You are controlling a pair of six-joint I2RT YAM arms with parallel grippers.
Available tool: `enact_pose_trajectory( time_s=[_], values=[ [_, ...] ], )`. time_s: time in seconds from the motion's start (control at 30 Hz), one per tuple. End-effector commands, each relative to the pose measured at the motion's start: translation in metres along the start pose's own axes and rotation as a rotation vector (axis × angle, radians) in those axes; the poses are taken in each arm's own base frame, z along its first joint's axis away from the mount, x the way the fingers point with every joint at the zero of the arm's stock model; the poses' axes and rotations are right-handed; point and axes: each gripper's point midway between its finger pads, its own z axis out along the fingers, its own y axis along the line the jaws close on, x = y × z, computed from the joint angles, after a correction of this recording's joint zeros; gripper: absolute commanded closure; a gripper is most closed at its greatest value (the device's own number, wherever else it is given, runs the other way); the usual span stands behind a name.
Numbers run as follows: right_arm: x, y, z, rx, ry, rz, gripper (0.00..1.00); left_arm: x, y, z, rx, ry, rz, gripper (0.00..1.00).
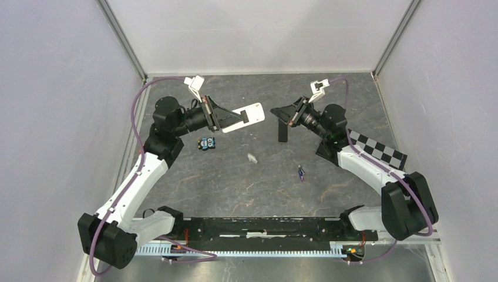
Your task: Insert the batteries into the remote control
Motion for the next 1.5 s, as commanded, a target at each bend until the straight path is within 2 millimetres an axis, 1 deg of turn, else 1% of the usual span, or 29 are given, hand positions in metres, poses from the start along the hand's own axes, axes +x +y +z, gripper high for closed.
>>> enact_pose_trajectory(
  time_s=[0.0, 0.03, 0.1, 0.17, 0.27, 0.3, 0.33, 0.37, 0.4, 0.43, 0.53, 0.57, 0.6, 0.67, 0.7, 0.73, 0.8, 0.9, 0.97, 1.03, 1.1, 1.17, 1.27, 1.33, 1.37, 1.4, 1.47],
  values=[
    [0.057, -0.064, -0.012, 0.19, 0.196, -0.126, 0.85, 0.014, 0.06, -0.009, -0.255, 0.016, 0.062, 0.98],
    [0.064, -0.076, -0.017, 0.237, 0.224, -0.157, 0.82, 0.018, 0.068, -0.011, -0.276, 0.024, 0.066, 0.98],
    [0.069, -0.096, -0.028, 0.328, 0.246, -0.236, 0.76, 0.023, 0.08, -0.013, -0.316, 0.034, 0.065, 0.98],
    [0.063, -0.114, -0.041, 0.432, 0.239, -0.324, 0.68, 0.027, 0.089, -0.015, -0.343, 0.049, 0.078, 0.98],
    [0.042, -0.136, -0.064, 0.605, 0.206, -0.444, 0.53, 0.03, 0.101, -0.022, -0.408, 0.058, 0.106, 0.98],
    [0.035, -0.14, -0.069, 0.632, 0.199, -0.467, 0.45, 0.031, 0.104, -0.024, -0.417, 0.064, 0.119, 0.98],
    [0.031, -0.14, -0.072, 0.633, 0.205, -0.488, 0.3, 0.032, 0.106, -0.025, -0.426, 0.069, 0.134, 0.98],
    [0.027, -0.141, -0.075, 0.632, 0.212, -0.51, 0.18, 0.032, 0.108, -0.027, -0.436, 0.071, 0.146, 0.98],
    [0.027, -0.14, -0.077, 0.616, 0.224, -0.529, 0.04, 0.033, 0.112, -0.03, -0.447, 0.072, 0.153, 0.98],
    [0.026, -0.14, -0.078, 0.596, 0.238, -0.556, 0.02, 0.032, 0.114, -0.031, -0.453, 0.07, 0.161, 0.98],
    [0.035, -0.133, -0.075, 0.506, 0.294, -0.585, 0.02, 0.034, 0.116, -0.033, -0.433, 0.085, 0.176, 0.98],
    [0.041, -0.124, -0.07, 0.44, 0.32, -0.584, 0.02, 0.036, 0.115, -0.033, -0.412, 0.097, 0.183, 0.98],
    [0.047, -0.114, -0.064, 0.365, 0.344, -0.576, 0.04, 0.037, 0.113, -0.032, -0.39, 0.111, 0.195, 0.98],
    [0.061, -0.083, -0.052, 0.164, 0.379, -0.534, 0.14, 0.046, 0.104, -0.029, -0.313, 0.162, 0.22, 0.98],
    [0.066, -0.063, -0.046, 0.052, 0.387, -0.514, 0.17, 0.049, 0.099, -0.028, -0.278, 0.188, 0.234, 0.98],
    [0.07, -0.045, -0.044, -0.038, 0.393, -0.497, 0.18, 0.054, 0.094, -0.028, -0.24, 0.218, 0.244, 0.98],
    [0.071, -0.015, -0.04, -0.157, 0.386, -0.508, 0.17, 0.061, 0.08, -0.028, -0.151, 0.268, 0.271, 0.98],
    [0.069, 0.029, -0.036, -0.305, 0.357, -0.532, 0.1, 0.069, 0.066, -0.03, -0.051, 0.305, 0.306, 0.98],
    [0.068, 0.057, -0.034, -0.408, 0.341, -0.512, 0.08, 0.071, 0.058, -0.03, 0.003, 0.321, 0.331, 0.98],
    [0.068, 0.079, -0.031, -0.481, 0.341, -0.483, 0.08, 0.07, 0.049, -0.03, 0.054, 0.322, 0.358, 0.98],
    [0.071, 0.089, -0.028, -0.511, 0.346, -0.461, 0.1, 0.066, 0.04, -0.029, 0.092, 0.315, 0.373, 0.98],
    [0.074, 0.092, -0.023, -0.514, 0.353, -0.447, 0.15, 0.062, 0.031, -0.027, 0.124, 0.314, 0.376, 0.98],
    [0.075, 0.091, -0.016, -0.504, 0.358, -0.419, 0.28, 0.057, 0.022, -0.026, 0.154, 0.307, 0.38, 0.98],
    [0.073, 0.092, -0.014, -0.502, 0.351, -0.399, 0.41, 0.055, 0.017, -0.026, 0.167, 0.298, 0.393, 0.98],
    [0.072, 0.093, -0.014, -0.499, 0.343, -0.387, 0.44, 0.053, 0.015, -0.026, 0.174, 0.292, 0.398, 0.98],
    [0.071, 0.094, -0.014, -0.499, 0.333, -0.381, 0.47, 0.053, 0.012, -0.026, 0.183, 0.291, 0.4, 0.98],
    [0.07, 0.097, -0.014, -0.507, 0.317, -0.358, 0.48, 0.051, 0.006, -0.027, 0.201, 0.286, 0.401, 0.98]
  ],
)
